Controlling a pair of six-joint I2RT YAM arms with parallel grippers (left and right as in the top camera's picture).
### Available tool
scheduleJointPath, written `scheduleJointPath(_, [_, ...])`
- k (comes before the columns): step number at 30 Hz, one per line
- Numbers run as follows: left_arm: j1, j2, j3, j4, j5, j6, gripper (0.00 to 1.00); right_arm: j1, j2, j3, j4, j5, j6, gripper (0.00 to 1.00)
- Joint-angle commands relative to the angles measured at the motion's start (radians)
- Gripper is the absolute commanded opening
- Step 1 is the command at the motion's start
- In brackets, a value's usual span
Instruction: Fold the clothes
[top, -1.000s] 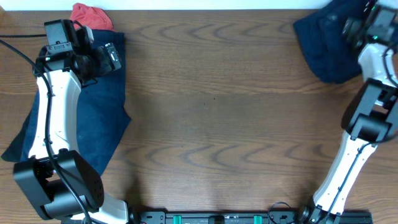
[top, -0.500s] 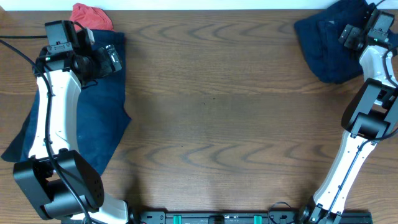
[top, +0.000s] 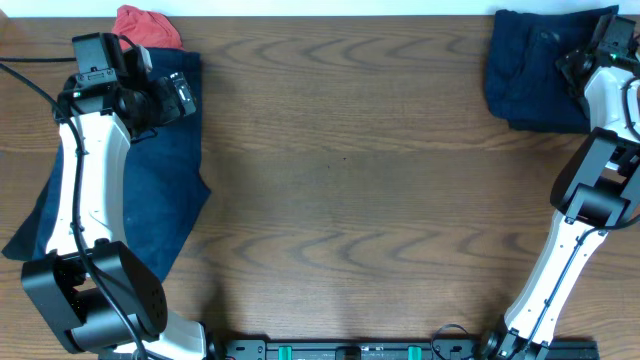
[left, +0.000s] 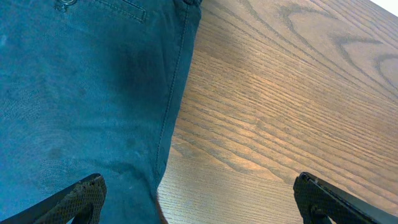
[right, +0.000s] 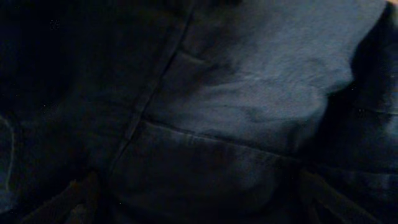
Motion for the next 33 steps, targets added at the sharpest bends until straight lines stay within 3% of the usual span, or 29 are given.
scheduleJointPath(1, [0.0, 0.014, -0.004, -0.002, -0.009, 0.009, 0.98, 0.011, 0.169, -0.107, -0.01, -0.088, 0.039, 0.99])
scheduleJointPath(5, [0.0, 0.014, -0.004, -0.002, -0.009, 0.009, 0.98, 0.024, 0.169, -0.107, 0.108, -0.109, -0.169, 0.99])
scheduleJointPath(12, [0.0, 0.014, -0.004, -0.002, -0.009, 0.009, 0.98, 0.053, 0.169, -0.107, 0.198, -0.119, -0.411, 0.99])
scheduleJointPath(23, [0.0, 0.014, -0.004, 0.002, -0.01, 0.009, 0.98, 0.084, 0.143, -0.106, 0.22, -0.093, -0.432, 0.99])
scheduleJointPath(33, [0.0, 0.014, -0.004, 0.002, -0.01, 0.009, 0.98, 0.095, -0.131, -0.106, 0.148, -0.089, -0.517, 0.99])
